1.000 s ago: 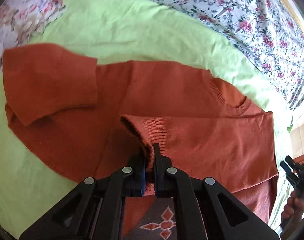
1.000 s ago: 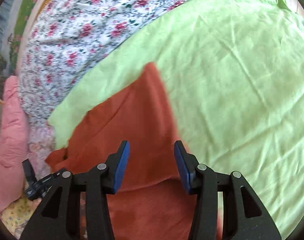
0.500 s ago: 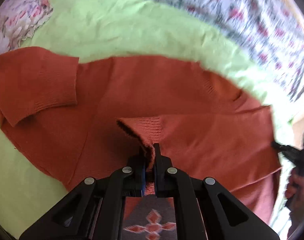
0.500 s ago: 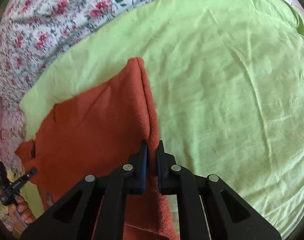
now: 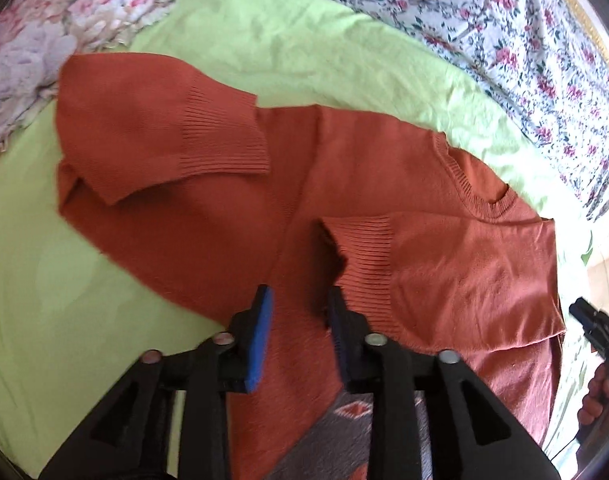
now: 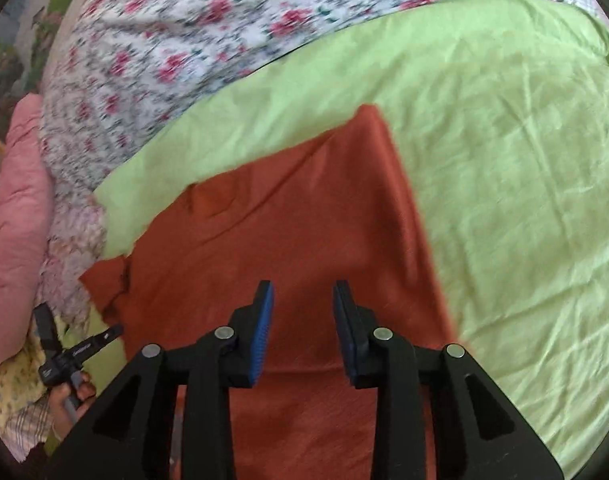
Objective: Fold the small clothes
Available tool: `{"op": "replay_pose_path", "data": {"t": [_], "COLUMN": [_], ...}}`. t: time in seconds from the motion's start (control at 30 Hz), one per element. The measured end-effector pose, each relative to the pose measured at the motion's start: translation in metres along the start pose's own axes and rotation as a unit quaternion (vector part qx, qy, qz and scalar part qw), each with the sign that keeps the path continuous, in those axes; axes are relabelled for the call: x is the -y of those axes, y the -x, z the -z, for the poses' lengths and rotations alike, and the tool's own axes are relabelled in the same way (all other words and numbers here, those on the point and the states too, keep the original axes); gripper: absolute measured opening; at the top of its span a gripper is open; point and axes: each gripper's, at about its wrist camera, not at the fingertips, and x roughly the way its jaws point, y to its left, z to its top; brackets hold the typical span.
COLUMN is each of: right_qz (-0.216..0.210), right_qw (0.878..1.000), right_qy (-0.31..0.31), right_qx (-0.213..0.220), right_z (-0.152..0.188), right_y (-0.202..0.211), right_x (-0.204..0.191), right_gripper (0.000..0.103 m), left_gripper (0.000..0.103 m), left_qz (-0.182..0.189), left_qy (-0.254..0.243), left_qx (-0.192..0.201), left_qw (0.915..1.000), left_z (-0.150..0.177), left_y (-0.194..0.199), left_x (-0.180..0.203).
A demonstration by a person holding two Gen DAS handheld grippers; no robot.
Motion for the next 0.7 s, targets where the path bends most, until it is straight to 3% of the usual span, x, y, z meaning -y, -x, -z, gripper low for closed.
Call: {"op": "replay_pose_path", "data": {"t": [0.2,0.3,0.4,0.7], "right_qz": [-0.022,-0.031,-0.043,-0.056], "right_qw": [0.999,0.998,0.996,0.995], "right_qy": [0.020,0.023,0.022,0.001], "right_qx": [-0.040,-0.056,-0.070,-0.087], "right_z": [0.036,0.049,0.060,0.070], "right_y": [-0.024,-0.032,-0.035,-0.045], "right_x": [-0.036,-0.048,-0.057,-0.064], "right_gripper": [0.033,0.033,0.033,0.033], "left_gripper": [0.051,0.068,0.075,0.079], "left_qz": [-0.021,-0.054,-0.092,-0.176], "left_qy": [0.003,-0.019,-0.056,-0.120], "left_qx": [0.014,0.024,0.026,0.022], "left_qw": [0.9997,0.9981,0.9938,0.9767], "left_z": [-0.003,-0.014,-0.026,-0.068], "left_y": [0.019,0.019,0.012,-0.041], "left_x": [-0.025,-0.025,-0.021,-0.018]}}
